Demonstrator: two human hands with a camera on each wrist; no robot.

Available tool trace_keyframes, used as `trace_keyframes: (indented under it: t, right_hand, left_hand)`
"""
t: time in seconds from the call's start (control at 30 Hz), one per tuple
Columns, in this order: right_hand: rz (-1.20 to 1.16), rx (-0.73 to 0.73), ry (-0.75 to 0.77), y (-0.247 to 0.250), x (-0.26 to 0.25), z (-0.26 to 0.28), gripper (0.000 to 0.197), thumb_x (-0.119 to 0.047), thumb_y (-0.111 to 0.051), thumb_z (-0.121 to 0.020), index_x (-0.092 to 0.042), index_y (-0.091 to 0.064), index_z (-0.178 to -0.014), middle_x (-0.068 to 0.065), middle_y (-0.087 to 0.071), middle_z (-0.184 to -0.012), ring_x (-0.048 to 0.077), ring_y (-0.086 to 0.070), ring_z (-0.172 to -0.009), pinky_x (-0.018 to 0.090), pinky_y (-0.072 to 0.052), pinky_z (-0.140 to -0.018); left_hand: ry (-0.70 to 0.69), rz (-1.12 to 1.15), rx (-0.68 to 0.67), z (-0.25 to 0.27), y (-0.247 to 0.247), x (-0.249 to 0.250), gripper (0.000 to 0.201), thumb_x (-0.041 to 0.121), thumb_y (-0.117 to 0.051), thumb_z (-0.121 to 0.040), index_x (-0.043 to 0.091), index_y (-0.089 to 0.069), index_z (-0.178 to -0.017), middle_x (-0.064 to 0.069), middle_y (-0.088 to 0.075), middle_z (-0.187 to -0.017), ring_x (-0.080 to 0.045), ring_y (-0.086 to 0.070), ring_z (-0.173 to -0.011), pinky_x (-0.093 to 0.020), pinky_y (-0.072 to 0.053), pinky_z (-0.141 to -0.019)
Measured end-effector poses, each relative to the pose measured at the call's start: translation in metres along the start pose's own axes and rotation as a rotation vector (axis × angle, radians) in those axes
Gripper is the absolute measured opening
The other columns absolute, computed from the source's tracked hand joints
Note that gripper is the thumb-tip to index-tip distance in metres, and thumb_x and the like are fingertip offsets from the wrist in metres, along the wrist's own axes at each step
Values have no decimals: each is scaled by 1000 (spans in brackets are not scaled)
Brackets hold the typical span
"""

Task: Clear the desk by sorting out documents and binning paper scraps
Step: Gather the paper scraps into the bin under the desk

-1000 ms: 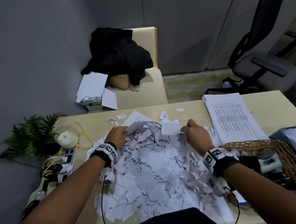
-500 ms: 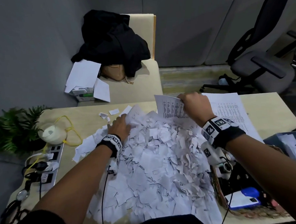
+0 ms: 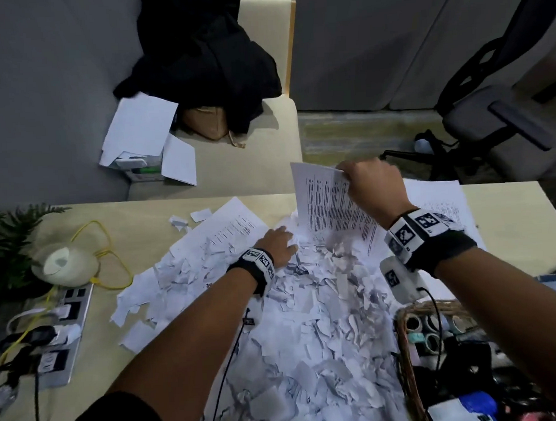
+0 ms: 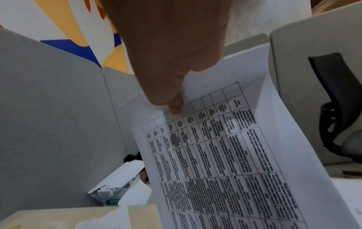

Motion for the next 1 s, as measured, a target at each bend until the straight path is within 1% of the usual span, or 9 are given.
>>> trace_keyframes:
  t: [0.3,0.4,0.47,0.53,0.6,0.7,0.83,0.9,1.0]
  right_hand:
    - [73,114,119,64,-19,-34,29,-2,-53,-82,-17,-67,-102,10,-66,-88,36,-63,-80,33,-34,-58]
    - [104,133,149,89,-34,-33,24,-3,-53,-84,-16,-67,-98,11,-65,-85,36,-63,-77,33,-35,-60]
    - [110,136,151,106,-41,-29,20,-2,-53,-83,-13,-65,-95,11,-59,-80,38,-62,-77,35,-35,-60]
    - [81,127,168,121,-50,-26,17,-4,-52,-85,-12,-65,-92,11,-49,-77,39,-59,-78,36,-35,-61]
    - [33,107,193,129,-59,-24,17,-9,-50,-89,-13,-65,-93,11,-47,-79,37,-56,-76,37,-37,-62]
    - [-42,84,230,128,-74,-28,20,-16,-50,-93,-16,-67,-102,10,-48,-82,33,-53,-74,38,-41,-63]
    - [-204,59,304,105,-91,-40,26,-16,-56,-87,-21,-68,-110,5,-54,-83,31,-57,-84,34,-40,-67]
    - [-393,82,292,91,-82,-48,28,-26,-62,-84,-23,-69,-110,1,-67,-93,23,-62,-89,35,-49,-74]
    - [-724,196,29,55,-20,-57,35,-39,-68,-82,-18,-69,-111,-1,-72,-98,16,-66,-91,32,-53,-84]
  left_hand:
    - [-49,-56,39,-10,6,-8,50,44,-34,-102,15,-44,-142,-2,-24,-158,-27,-25,-143,-47,-28,-113]
    - [-86,11,146,-5,23,-11,48,43,-40,-101,19,-45,-141,-1,-19,-160,-24,-23,-145,-45,-24,-116]
    - [-119,169,287,4,51,-11,50,43,-53,-95,20,-45,-140,1,-20,-160,-20,-23,-145,-43,-22,-117]
    - [-153,479,398,21,85,-11,70,43,-72,-82,21,-41,-141,1,-27,-157,-18,-28,-142,-40,-25,-117]
    - [-234,774,389,42,114,-5,88,47,-83,-66,19,-43,-140,0,-44,-148,-17,-42,-135,-40,-33,-113]
    - [-368,1051,286,77,143,13,75,41,-88,-58,13,-59,-122,-5,-66,-123,-19,-62,-115,-34,-51,-97]
    - [-257,1043,423,91,147,-6,36,19,-77,-81,26,-61,-112,1,-68,-118,-13,-64,-110,-35,-50,-96]
    - [-135,1031,519,93,140,-34,36,27,-77,-81,19,-62,-113,-3,-69,-114,-15,-66,-105,-40,-52,-95]
    - [-11,1028,626,106,127,-82,32,25,-76,-82,12,-65,-109,1,-71,-100,-12,-68,-92,-35,-53,-88]
Point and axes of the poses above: each hand's wrist, its own z-axis away from the middle knuckle, its own y-axis out of the back of the hand, x = y × z, the point moved 8 cm from there along -z, towards the middle knuckle
